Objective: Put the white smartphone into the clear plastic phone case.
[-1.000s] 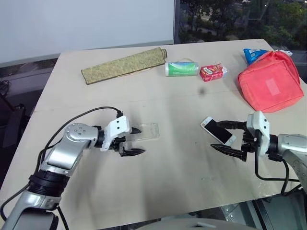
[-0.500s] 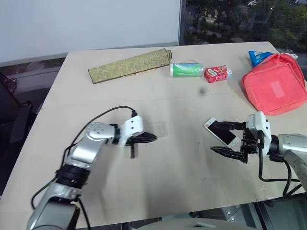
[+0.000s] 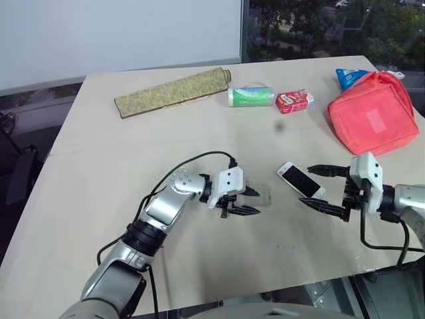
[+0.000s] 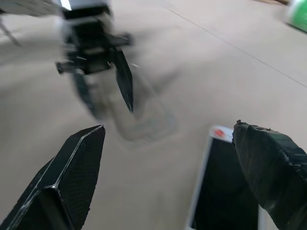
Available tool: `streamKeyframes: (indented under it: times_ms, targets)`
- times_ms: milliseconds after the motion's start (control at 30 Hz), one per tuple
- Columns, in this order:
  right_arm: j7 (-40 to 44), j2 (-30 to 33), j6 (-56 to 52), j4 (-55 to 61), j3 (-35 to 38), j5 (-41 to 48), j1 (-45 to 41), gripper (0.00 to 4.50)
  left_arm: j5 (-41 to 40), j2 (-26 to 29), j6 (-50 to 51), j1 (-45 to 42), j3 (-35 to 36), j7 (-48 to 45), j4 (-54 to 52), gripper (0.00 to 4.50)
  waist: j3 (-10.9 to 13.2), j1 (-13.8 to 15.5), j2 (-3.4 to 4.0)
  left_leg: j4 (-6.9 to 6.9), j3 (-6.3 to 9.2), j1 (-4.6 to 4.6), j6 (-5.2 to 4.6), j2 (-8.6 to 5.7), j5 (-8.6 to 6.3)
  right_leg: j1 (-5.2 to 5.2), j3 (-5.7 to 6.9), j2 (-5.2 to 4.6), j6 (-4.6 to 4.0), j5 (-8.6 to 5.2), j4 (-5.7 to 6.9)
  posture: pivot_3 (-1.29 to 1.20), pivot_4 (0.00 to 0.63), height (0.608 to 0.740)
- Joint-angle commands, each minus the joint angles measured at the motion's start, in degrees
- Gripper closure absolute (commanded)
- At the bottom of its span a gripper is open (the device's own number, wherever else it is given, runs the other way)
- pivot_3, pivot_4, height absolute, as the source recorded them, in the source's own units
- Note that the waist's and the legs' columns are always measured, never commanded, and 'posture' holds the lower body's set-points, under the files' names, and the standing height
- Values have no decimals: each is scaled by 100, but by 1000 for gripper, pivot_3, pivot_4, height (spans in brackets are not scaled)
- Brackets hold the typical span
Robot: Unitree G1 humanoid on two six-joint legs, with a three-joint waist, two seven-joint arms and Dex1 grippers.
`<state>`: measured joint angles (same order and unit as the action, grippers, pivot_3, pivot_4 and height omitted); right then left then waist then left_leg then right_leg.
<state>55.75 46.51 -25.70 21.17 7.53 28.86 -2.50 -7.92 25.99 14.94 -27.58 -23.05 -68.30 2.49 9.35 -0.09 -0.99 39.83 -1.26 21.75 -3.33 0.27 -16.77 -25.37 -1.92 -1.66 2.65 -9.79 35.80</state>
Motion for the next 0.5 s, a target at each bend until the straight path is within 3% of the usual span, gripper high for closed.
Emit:
streamKeyframes:
  times_ms: [33,67,167,300,500]
  targets:
    - [-452,-35,59,-78,-144,-522,57,0,-85,63,101,-95,195,107,-415,346,0,-12,0,0,-1,0,0,-1,0,0,-1,-1,0,0,0,0,150,740]
    - [-617,-92,168,-182,-210,-733,56,0,-183,79,196,-90,272,132,-545,69,0,-16,0,0,-2,1,0,-2,0,-1,-2,-4,0,0,-1,0,150,740]
    - [-1097,-421,194,-493,-414,-1113,50,0,-795,297,921,-143,745,89,-1263,69,1,-38,-2,0,-4,8,0,-3,0,-5,-3,-8,1,0,-4,0,150,740]
    - [-1529,-893,75,-709,-668,-1361,-68,0,-1122,998,1593,-137,996,-142,-1874,69,2,-77,1,-2,-6,11,0,-2,0,-16,-6,-7,0,0,1,0,150,740]
    - [-1643,-1025,-428,-715,-993,-1492,-111,0,-1605,1480,2335,-173,1297,-76,-2260,69,1,-75,-4,0,-8,7,1,0,0,-13,-8,-3,1,0,3,0,150,740]
